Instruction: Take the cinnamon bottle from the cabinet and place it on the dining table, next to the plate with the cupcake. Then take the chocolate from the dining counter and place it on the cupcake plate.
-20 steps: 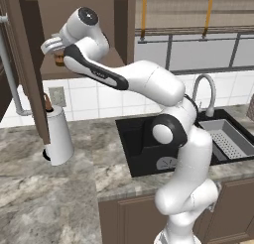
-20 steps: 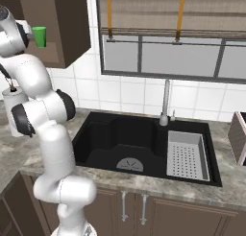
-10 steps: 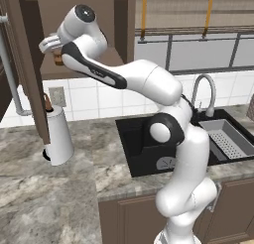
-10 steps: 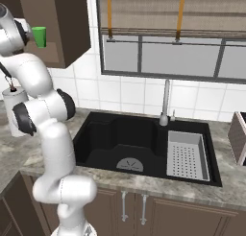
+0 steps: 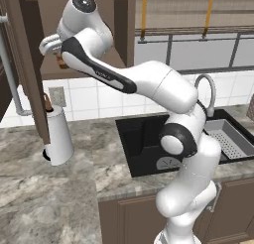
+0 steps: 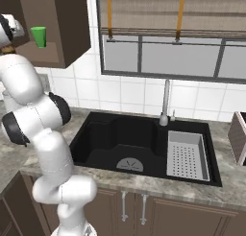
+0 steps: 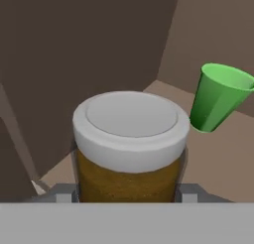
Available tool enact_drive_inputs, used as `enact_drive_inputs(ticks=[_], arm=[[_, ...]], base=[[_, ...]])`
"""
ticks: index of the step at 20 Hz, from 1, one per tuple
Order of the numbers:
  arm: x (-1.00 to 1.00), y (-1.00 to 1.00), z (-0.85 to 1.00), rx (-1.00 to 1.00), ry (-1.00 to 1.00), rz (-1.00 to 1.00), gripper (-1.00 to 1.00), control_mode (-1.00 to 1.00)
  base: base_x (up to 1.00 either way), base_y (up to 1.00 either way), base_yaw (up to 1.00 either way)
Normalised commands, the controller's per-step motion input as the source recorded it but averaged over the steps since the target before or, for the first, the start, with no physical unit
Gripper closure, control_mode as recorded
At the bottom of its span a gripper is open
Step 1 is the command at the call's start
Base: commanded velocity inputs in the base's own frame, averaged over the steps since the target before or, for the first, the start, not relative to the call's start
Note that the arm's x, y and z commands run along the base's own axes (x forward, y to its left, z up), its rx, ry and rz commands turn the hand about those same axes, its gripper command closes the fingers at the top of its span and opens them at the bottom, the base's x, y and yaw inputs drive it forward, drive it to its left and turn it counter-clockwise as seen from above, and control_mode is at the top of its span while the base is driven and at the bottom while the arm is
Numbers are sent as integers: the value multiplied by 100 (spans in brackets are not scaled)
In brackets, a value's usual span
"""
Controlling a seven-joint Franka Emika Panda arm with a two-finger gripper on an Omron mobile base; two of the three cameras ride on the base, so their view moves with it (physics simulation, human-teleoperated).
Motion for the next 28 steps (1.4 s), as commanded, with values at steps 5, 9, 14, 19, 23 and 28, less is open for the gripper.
enact_drive_inputs(ticks=[5,9,14,19,23,28], arm=[[-100,-46,-22,-1,-9,0,100,-100],[-100,-71,-3,0,-9,0,100,-100],[-100,-77,-1,0,-1,0,100,-100],[-100,-71,-35,0,0,-7,100,-100],[-100,-76,-59,-1,0,-9,100,-100],[-85,-93,-51,0,0,-22,100,-100]], base=[[0,0,0],[0,0,0],[0,0,0],[0,0,0],[0,0,0],[0,0,0]])
